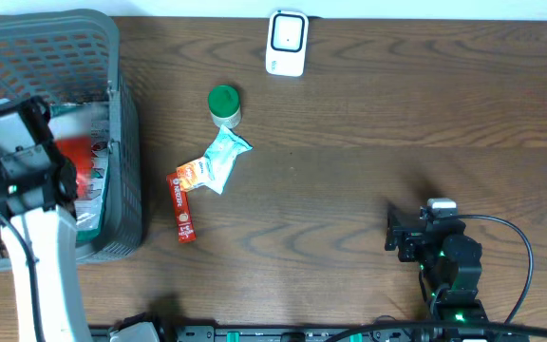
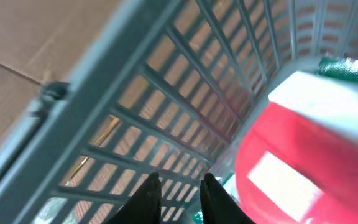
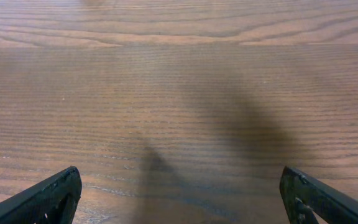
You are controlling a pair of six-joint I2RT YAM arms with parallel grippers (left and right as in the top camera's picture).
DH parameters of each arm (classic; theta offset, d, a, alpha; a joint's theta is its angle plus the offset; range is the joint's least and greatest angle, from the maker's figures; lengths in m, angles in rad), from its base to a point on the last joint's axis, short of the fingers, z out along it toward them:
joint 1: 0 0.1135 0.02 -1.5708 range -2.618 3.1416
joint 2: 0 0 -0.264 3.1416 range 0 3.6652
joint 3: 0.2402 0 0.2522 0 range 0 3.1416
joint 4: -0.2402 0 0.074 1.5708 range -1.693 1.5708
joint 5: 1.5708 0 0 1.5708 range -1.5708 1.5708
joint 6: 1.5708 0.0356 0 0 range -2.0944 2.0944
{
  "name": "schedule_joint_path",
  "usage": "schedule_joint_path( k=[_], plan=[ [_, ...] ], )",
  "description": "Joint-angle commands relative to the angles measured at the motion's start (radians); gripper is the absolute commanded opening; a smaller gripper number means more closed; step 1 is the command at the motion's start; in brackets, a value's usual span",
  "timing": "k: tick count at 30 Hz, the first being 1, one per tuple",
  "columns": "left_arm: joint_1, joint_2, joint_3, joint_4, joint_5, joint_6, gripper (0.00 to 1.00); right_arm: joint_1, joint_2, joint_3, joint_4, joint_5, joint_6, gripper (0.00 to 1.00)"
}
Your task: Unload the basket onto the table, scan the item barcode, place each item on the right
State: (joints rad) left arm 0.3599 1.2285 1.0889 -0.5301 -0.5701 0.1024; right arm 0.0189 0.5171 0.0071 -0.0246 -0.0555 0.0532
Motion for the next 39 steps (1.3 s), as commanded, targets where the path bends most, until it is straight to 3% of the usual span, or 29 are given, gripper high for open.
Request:
schedule_joint_path(
  k=[1,4,6,11,15,22,39],
  plan=[
    [0.008,-0.007,0.023,-0.004,0.016,-0.014,0.33,0.007,-0.002,-0.001,0.007,0.002,0.014,0.99],
    [0.019,0.026,0.019,-0.015,0.083,-0.014,0.64,0.007,-0.002,-0.001,0.007,0.002,0.014,0.99],
    [0.023,0.060,0.019,-0.029,0.134,-0.010,0.70,0.007,-0.002,-0.001,0.007,0.002,0.014,0.99],
    [0.023,0.182,0.019,-0.088,0.251,0.103,0.72,0.007,-0.002,-0.001,0.007,0.002,0.014,0.99],
    [0.022,0.269,0.019,-0.096,0.394,0.110,0.72,0.007,-0.002,-0.001,0.006,0.002,0.014,0.99],
    [0.022,0.356,0.019,-0.128,0.552,0.140,0.82,0.007,-0.002,-0.001,0.006,0.002,0.014,0.99],
    [0.022,0.420,0.018,-0.121,0.575,0.195,0.84,0.007,-0.002,-0.001,0.006,0.002,0.014,0.99]
  ],
)
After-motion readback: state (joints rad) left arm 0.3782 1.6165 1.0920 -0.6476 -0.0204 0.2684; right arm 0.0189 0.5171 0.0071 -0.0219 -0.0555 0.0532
